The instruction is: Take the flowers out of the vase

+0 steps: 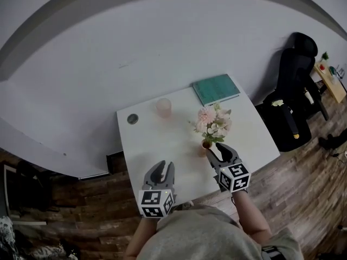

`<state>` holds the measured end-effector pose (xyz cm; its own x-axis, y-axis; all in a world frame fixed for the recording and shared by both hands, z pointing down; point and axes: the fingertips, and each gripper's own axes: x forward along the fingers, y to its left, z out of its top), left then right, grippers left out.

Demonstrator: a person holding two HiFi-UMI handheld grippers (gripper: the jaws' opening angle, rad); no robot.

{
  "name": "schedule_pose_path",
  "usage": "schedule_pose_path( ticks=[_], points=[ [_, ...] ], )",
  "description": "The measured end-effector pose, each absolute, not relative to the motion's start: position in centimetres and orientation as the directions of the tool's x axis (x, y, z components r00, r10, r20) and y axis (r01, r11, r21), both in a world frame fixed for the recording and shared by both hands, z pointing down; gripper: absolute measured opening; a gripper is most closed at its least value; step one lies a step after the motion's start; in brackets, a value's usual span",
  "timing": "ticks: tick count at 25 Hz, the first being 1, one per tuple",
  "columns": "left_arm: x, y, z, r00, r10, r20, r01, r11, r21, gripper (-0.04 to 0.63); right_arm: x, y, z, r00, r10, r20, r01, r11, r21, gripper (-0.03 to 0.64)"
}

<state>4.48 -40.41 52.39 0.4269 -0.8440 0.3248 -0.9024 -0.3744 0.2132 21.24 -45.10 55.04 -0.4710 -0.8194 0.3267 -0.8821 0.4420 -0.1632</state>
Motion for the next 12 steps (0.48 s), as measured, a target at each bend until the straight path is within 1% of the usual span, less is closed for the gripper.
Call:
schedule_pose_path(
  ticks=[12],
  points=[
    [3.1, -41.5, 53.2, 0.354, -0.868, 0.348, -0.933, -0.301, 0.197, 0.067, 21.0, -48.5, 55.8, -0.500, -0.804, 0.323, -0.866, 0.472, -0.166, 0.178]
  ],
)
